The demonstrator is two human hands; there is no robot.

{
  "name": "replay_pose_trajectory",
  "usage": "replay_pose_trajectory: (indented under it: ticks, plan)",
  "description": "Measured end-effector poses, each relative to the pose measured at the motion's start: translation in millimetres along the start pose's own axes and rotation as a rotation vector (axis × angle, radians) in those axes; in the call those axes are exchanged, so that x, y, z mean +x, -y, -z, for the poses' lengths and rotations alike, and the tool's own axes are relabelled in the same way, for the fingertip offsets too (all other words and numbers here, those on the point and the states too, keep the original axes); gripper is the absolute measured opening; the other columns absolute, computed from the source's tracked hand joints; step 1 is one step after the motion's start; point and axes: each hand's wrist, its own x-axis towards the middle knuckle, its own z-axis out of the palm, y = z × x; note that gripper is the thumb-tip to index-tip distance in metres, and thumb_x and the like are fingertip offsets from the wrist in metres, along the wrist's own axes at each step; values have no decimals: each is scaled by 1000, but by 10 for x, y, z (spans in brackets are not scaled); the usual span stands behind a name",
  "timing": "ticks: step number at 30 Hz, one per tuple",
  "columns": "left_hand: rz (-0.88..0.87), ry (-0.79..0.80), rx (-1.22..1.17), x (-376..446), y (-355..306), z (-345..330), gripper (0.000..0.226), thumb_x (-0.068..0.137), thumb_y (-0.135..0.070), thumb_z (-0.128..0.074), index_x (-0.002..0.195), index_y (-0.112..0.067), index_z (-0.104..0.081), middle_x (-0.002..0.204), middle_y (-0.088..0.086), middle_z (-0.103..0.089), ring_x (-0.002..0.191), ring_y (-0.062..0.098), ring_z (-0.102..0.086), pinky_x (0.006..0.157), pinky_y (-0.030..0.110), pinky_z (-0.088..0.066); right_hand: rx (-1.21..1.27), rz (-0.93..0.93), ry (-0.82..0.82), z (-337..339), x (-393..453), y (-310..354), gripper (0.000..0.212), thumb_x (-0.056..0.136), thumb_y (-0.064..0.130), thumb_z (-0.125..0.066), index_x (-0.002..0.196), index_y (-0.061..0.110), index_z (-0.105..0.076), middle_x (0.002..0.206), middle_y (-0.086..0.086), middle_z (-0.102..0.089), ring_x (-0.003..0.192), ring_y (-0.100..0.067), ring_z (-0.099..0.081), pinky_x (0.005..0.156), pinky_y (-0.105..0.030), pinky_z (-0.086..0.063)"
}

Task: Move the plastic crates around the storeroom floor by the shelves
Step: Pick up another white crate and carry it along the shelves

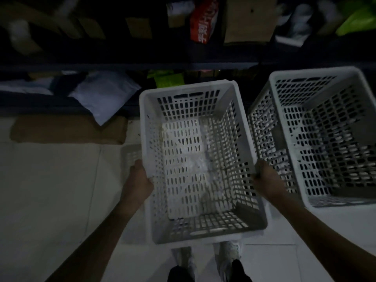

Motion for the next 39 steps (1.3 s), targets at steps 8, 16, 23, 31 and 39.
replay_pose_trajectory:
  ticks: [8,16,23,31,39]
  plan:
    - [-101,-14,-74,-712,-773,919,54,90,-4,-52,142,-6,-36,134,14,-51,112,20,-51,91,26,-38,-7,59,-66,1101,-684,632,16,82,1,-57,85,12,-46,71,-5,-54,68,-29,-59,59,-42,-51]
    - [-205,-21,-43,-1289,-1652,1610,48,76,-18,-55,121,-1,-51,115,12,-62,103,29,-61,88,41,-54,4,19,-178,2270,-1356,890,16,73,-2,-57,82,8,-47,72,-10,-57,62,-27,-56,52,-36,-47]
    - [-254,13,-40,-1591,-2536,1554,51,61,-35,-55,101,-3,-56,95,9,-66,86,27,-66,69,39,-59,62,6,-243,3308,-1811,562,24,74,0,-60,72,17,-43,68,-2,-51,69,-28,-55,55,-34,-42]
    - [-188,-18,-89,-2559,-3952,1037,31,82,-6,-62,103,-15,-42,98,6,-53,88,25,-57,62,34,-52,68,-49,-226,4421,-2104,-236,16,75,1,-59,88,5,-50,89,-15,-59,84,-34,-59,70,-45,-52]
    - [-149,23,-142,-2703,-4507,299,32,81,-12,-65,106,-17,-45,94,3,-57,83,19,-57,71,36,-54,98,-112,-194,4959,-1939,-1011,17,67,3,-62,76,9,-49,82,-15,-59,80,-33,-58,65,-39,-49]
